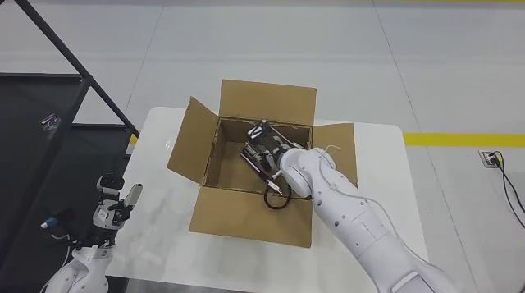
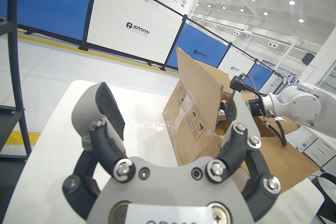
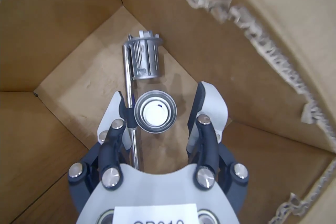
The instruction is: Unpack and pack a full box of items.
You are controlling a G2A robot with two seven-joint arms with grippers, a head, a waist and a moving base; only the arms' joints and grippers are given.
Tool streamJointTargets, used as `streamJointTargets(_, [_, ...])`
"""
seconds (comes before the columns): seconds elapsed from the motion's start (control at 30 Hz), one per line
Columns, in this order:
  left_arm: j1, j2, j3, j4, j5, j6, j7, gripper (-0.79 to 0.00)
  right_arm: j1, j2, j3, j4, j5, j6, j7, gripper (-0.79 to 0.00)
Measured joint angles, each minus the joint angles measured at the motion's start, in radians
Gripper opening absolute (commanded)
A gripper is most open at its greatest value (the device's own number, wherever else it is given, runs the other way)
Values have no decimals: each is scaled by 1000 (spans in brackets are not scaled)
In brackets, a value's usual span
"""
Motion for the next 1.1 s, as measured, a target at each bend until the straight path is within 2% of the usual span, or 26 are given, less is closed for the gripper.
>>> streamJointTargets(0.1, [2, -1, -1, -7, -8, 8, -5, 0, -58, 26, 50, -145, -36, 9, 13, 0])
streamJointTargets(0.33, [4, -1, -11, -85, -34, 53, -65, 0, -304, 100, 242, -636, -112, -32, 85, 0])
streamJointTargets(0.47, [-23, 0, -2, -110, -14, 58, -113, 0, -407, 118, 318, -831, -87, -59, 95, 0])
streamJointTargets(0.67, [-51, 5, 15, -138, 0, 68, -233, 0, -410, 118, 322, -840, -83, -58, 97, 0])
streamJointTargets(0.9, [-49, 4, 15, -138, -3, 72, -232, 0, -414, 118, 325, -836, -78, -58, 91, 0])
streamJointTargets(1.0, [-51, 4, 30, -157, 2, 88, -270, 0, -424, 120, 370, -811, 9, -63, 53, 0])
streamJointTargets(1.1, [-78, 7, 53, -180, -5, 71, -361, 0, -437, 127, 447, -815, 121, -80, 43, 0])
